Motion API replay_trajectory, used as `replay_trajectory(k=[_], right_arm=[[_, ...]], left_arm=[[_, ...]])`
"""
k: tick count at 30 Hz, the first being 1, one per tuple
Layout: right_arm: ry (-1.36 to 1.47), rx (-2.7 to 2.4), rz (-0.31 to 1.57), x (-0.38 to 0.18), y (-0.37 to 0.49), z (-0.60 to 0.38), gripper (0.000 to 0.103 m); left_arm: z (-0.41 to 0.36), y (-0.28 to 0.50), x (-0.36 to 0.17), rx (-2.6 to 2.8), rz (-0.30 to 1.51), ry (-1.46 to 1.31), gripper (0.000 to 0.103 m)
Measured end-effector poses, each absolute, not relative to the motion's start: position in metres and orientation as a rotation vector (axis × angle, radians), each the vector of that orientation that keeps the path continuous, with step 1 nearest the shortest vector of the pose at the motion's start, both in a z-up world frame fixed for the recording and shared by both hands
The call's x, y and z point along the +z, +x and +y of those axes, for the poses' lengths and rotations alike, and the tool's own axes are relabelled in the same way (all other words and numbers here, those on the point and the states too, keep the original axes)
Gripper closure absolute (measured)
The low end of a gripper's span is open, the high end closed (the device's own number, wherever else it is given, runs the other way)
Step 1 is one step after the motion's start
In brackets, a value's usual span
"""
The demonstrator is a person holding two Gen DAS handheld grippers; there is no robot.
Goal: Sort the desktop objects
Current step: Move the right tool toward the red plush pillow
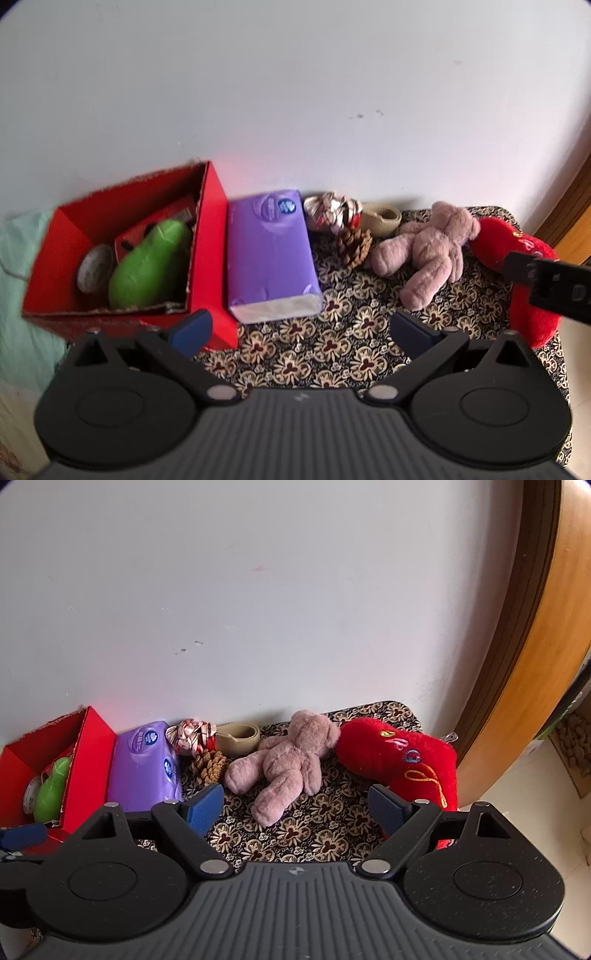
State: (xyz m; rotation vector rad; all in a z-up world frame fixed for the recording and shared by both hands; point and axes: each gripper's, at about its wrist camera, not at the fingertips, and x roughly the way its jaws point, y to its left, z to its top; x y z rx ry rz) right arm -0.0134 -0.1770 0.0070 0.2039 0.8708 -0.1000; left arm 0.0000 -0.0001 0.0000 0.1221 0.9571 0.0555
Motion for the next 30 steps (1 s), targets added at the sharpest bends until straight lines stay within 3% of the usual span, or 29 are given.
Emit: replay_trajectory(k=[2, 7, 9, 12, 30], right_arm=[[0.195, -0.098, 0.87, 0.007, -0.013, -0.177, 0.016], [0.161, -0.12, 0.839, 0.013, -0.011, -0.188, 0.015], [0.157, -0.139, 0.812, 0.017, -0.018, -0.189, 0.015], [0.169, -0.149, 0.817, 0.017, -0.021, -0.191, 0.015], [0.108, -0.141, 0.878, 0.013, -0.017, -0.19, 0.015]], left_arm=[[-0.004, 0.0, 0.0, 0.032, 0.962, 0.115, 0.001], [-0.02, -0.008, -0.018, -0.03, 1.004, 0.076, 0.015], [-0.026, -0.008, -0.018, -0.044, 1.023, 0.085, 0.015], [-0.035, -0.003, -0.013, -0.041, 1.013, 0.107, 0.003], [-0.037, -0.003, -0.014, 0.02, 0.969, 0.112, 0.003]])
